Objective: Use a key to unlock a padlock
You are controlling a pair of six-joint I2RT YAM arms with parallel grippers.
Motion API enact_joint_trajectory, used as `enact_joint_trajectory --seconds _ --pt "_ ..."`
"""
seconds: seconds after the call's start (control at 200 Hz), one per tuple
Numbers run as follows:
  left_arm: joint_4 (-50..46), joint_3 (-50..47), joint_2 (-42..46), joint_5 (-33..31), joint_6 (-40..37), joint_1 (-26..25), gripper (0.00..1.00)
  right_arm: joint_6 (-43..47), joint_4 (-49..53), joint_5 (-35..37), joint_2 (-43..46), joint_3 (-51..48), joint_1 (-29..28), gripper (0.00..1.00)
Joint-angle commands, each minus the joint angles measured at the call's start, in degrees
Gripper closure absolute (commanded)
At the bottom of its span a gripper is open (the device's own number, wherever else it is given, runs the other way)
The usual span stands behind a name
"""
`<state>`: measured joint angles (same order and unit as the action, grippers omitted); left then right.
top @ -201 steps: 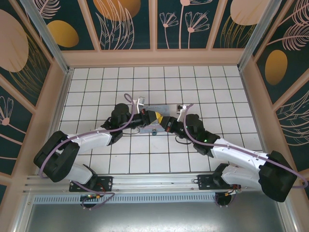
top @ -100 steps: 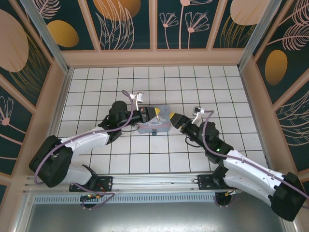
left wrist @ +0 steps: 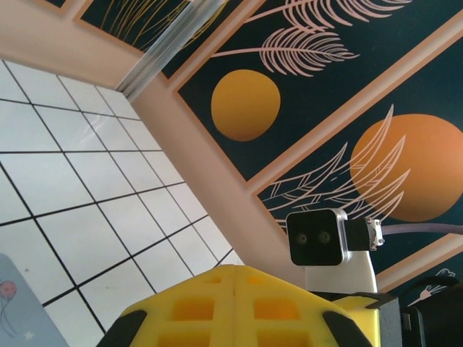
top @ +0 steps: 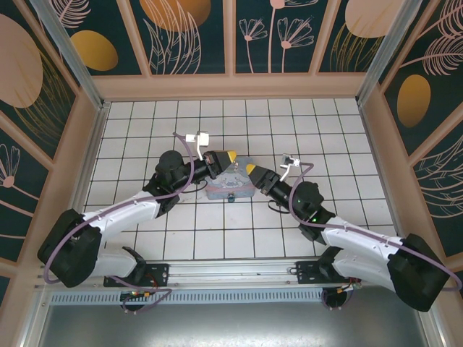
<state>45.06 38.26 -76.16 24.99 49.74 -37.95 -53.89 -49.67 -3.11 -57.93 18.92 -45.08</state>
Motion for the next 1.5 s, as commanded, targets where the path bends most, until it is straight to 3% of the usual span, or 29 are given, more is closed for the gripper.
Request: enact_joint_trajectory --seconds 0.0,0.325,0.871,1.266,1.491 --pt "7.03 0.1 -1.22 0.14 3.31 -0.12 1.0 1.59 -7.82 -1.37 -0.63 0.51 -0.1 0.54" --pt "13.18 -1.6 -2.8 0.42 7.75 -0.16 1.0 1.33 -13.4 -2.75 -5.48 1.96 -0.47 0.58" --pt "13.58 -2.39 -2.73 0.14 7.88 -0.11 1.0 1.35 -15.72 -4.71 -11.87 6.22 -2.11 0.64" --pt "14.35 -3.35 -2.72 0.06 8.18 -0.17 1.0 1.29 -15.46 -4.62 -12.51 6.57 -2.34 0.77" --pt "14.76 -3.37 -3.03 -0.12 8.49 -0.18 1.0 0.96 -16.14 -5.14 -13.34 6.66 -2.47 0.78"
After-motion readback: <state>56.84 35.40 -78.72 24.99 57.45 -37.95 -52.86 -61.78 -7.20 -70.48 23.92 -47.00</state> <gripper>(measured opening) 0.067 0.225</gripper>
